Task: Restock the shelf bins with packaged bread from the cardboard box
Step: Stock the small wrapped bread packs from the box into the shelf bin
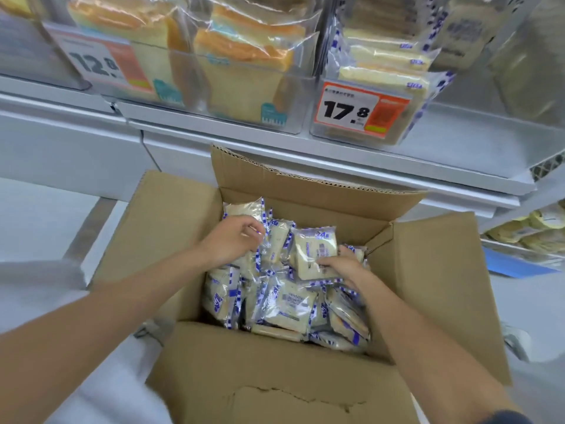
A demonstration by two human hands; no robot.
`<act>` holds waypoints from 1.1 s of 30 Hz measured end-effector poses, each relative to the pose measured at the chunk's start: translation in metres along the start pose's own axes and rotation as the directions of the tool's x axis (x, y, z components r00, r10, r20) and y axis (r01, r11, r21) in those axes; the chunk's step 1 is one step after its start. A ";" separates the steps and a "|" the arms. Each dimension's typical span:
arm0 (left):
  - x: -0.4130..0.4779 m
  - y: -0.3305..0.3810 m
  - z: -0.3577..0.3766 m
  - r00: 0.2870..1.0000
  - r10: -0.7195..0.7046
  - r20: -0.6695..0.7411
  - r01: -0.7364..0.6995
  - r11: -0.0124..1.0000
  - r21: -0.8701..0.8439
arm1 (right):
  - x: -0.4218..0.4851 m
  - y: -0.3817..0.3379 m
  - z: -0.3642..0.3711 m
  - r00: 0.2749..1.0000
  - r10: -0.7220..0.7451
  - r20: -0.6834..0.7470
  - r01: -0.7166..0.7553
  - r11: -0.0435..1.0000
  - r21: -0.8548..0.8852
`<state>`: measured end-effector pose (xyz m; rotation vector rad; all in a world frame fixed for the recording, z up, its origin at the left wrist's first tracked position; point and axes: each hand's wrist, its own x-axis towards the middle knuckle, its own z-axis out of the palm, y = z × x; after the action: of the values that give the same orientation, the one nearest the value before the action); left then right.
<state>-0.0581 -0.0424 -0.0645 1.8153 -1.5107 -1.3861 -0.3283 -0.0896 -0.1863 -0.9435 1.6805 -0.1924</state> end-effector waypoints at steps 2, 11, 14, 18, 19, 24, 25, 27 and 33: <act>0.001 0.014 0.011 0.999 0.044 -0.015 -0.044 0.999 -0.015 | -0.022 -0.015 -0.011 0.976 -0.212 -0.048 0.206 0.972 -0.109; -0.008 0.004 0.011 0.998 -0.044 0.035 0.042 0.998 0.039 | -0.080 -0.044 -0.005 0.861 -0.434 0.266 0.507 0.777 -0.373; -0.020 -0.008 -0.016 0.994 -0.107 0.000 0.106 0.985 -0.135 | -0.064 -0.010 0.017 0.927 -0.253 0.275 0.358 0.813 -0.458; -0.030 -0.014 -0.026 0.988 -0.155 0.004 0.149 0.944 -0.295 | -0.048 0.025 0.059 0.946 -0.191 0.261 0.323 0.608 -0.726; -0.030 -0.016 -0.026 0.988 -0.151 0.008 0.147 0.944 -0.295 | -0.048 0.025 0.062 0.942 -0.232 0.242 0.333 0.577 -0.745; -0.032 -0.005 -0.028 0.997 -0.081 0.001 0.078 0.958 -0.277 | -0.066 -0.013 0.017 0.878 -0.377 0.294 0.472 0.588 -0.657; -0.033 0.000 -0.029 0.998 -0.054 -0.011 0.049 0.959 -0.279 | -0.075 -0.026 -0.003 0.864 -0.427 0.265 0.483 0.557 -0.676; -0.037 0.016 -0.030 0.999 -0.006 -0.051 -0.008 0.964 -0.267 | -0.097 -0.051 -0.043 0.832 -0.517 0.201 0.510 0.570 -0.644; -0.048 0.092 0.004 0.998 0.066 0.017 -0.054 0.916 -0.398 | -0.177 -0.120 -0.088 0.675 -0.719 0.167 0.708 0.566 -0.423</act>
<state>-0.1041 -0.0285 0.0279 1.4896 -1.1775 -1.5615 -0.3411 -0.0808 0.0440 -1.9914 1.2767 -0.3565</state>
